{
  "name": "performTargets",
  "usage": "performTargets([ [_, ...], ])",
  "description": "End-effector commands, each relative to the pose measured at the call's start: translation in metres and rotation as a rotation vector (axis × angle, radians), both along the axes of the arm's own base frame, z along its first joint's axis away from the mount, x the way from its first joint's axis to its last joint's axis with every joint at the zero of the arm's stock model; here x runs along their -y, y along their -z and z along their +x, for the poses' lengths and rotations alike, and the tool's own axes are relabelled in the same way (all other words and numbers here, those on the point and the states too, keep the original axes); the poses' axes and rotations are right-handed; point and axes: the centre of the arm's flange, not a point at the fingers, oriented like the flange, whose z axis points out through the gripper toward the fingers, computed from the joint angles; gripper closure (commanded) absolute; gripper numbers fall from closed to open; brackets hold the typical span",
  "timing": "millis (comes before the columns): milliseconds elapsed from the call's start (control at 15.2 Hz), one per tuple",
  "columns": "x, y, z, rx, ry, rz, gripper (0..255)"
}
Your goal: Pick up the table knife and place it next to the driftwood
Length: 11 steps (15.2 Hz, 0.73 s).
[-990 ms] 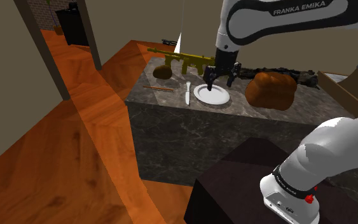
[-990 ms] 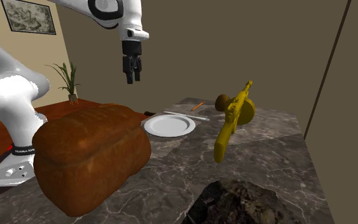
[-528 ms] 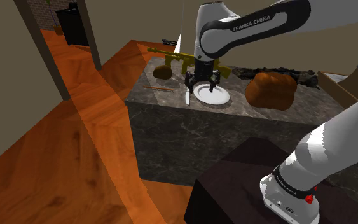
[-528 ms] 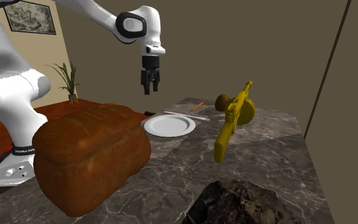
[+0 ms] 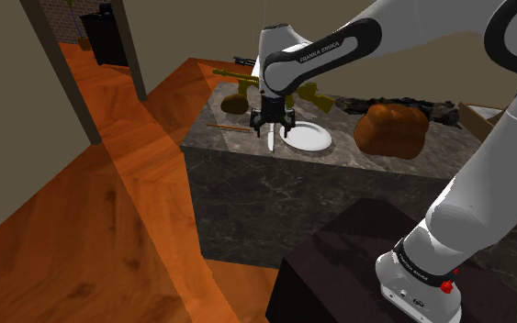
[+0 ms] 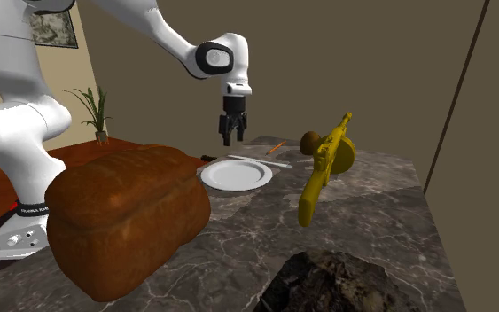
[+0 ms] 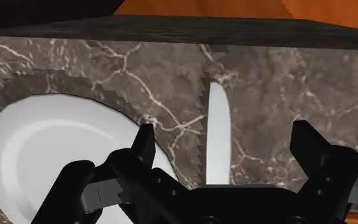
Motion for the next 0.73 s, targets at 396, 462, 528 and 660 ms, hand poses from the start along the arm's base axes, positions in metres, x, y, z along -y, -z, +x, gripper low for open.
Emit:
performTargets([
  [396,0.003,0.042,0.004,0.001,0.012,-0.002,0],
  [462,0.003,0.042,0.004,0.001,0.012,-0.002,0],
  [528,0.003,0.042,0.004,0.001,0.012,-0.002,0],
  [660,0.003,0.042,0.004,0.001,0.012,-0.002,0],
])
